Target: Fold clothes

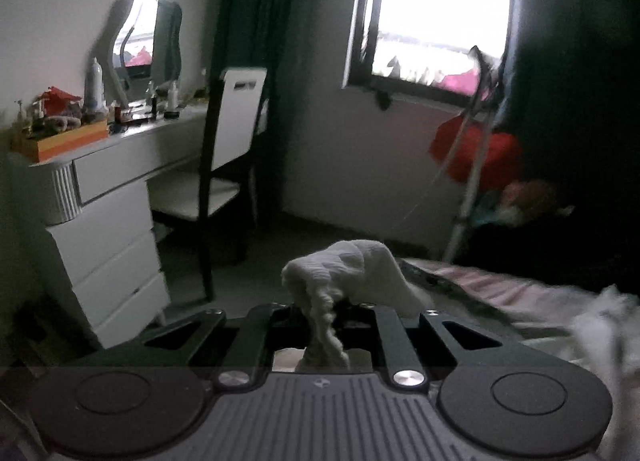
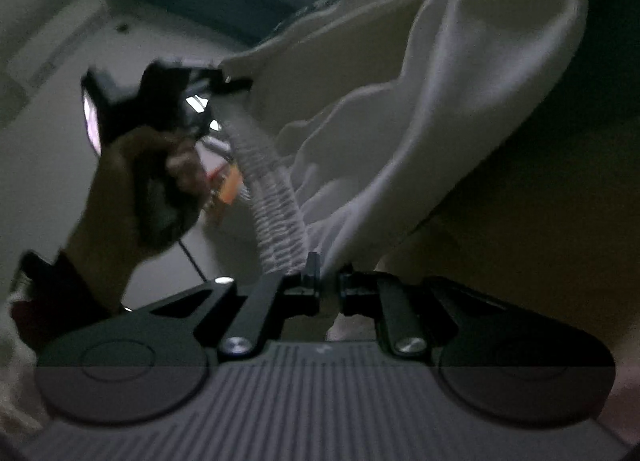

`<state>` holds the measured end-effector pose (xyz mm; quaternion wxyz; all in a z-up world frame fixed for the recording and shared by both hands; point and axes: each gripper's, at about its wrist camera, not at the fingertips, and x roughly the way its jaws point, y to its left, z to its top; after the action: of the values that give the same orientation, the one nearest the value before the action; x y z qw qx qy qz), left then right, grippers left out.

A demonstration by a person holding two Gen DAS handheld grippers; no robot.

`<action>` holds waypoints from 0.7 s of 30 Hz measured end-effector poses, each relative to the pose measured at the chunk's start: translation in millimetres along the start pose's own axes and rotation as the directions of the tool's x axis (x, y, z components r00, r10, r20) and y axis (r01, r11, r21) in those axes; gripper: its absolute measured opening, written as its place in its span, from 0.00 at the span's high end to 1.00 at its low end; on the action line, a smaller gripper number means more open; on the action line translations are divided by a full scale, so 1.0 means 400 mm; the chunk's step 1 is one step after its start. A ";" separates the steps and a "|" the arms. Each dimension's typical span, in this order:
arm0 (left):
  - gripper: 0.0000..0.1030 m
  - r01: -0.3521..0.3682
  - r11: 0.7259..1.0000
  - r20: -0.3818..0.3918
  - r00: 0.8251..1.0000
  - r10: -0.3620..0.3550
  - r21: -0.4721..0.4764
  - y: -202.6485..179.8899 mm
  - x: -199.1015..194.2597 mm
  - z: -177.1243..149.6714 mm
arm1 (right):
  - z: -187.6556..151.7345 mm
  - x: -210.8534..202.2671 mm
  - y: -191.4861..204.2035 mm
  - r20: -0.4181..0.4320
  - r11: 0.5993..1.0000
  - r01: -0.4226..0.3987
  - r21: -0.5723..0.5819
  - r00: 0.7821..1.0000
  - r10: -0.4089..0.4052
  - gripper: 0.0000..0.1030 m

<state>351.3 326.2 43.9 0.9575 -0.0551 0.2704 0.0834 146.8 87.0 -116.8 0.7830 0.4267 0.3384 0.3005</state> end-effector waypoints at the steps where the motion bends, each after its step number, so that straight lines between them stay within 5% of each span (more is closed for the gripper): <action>1: 0.88 -0.010 1.000 -0.024 1.000 0.010 -0.001 0.004 0.050 -0.012 | -0.001 0.030 -0.008 -0.016 1.000 0.016 -0.005 1.000 -0.016 0.88; 4: 0.87 -0.015 1.000 -0.066 0.998 0.014 -0.017 0.025 0.149 -0.064 | -0.001 0.064 -0.029 -0.049 0.998 0.062 -0.026 0.997 -0.063 0.87; 8: 0.73 -0.018 0.999 -0.084 0.996 0.014 -0.040 0.049 0.165 -0.107 | 0.020 0.051 -0.022 -0.087 0.995 0.085 -0.056 0.992 -0.090 0.82; 11: 0.55 -0.005 0.999 -0.073 0.997 0.002 -0.045 0.056 0.131 -0.115 | 0.054 0.025 0.004 -0.082 0.983 0.138 -0.125 0.985 -0.149 0.60; 13: 0.32 0.004 0.999 -0.066 0.998 -0.007 -0.048 0.061 0.108 -0.119 | 0.066 -0.002 0.028 -0.059 0.969 0.174 -0.174 0.981 -0.187 0.16; 14: 0.22 0.009 0.999 -0.056 0.998 -0.012 -0.045 0.056 0.080 -0.120 | 0.064 -0.021 0.042 -0.044 0.960 0.194 -0.201 0.977 -0.207 0.13; 18: 0.07 0.060 0.997 -0.016 0.998 -0.061 -0.043 0.016 -0.066 -0.131 | 0.059 -0.119 0.108 0.011 0.922 0.246 -0.300 0.967 -0.254 0.15; 21: 0.05 0.084 0.996 0.014 0.996 -0.084 -0.018 -0.039 -0.182 -0.146 | 0.039 -0.250 0.128 0.091 0.882 0.288 -0.374 0.957 -0.274 0.15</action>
<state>263.3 292.7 33.6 0.9614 -0.0747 0.2608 0.0459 90.6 27.3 -38.4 0.8923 0.2173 0.3173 0.2365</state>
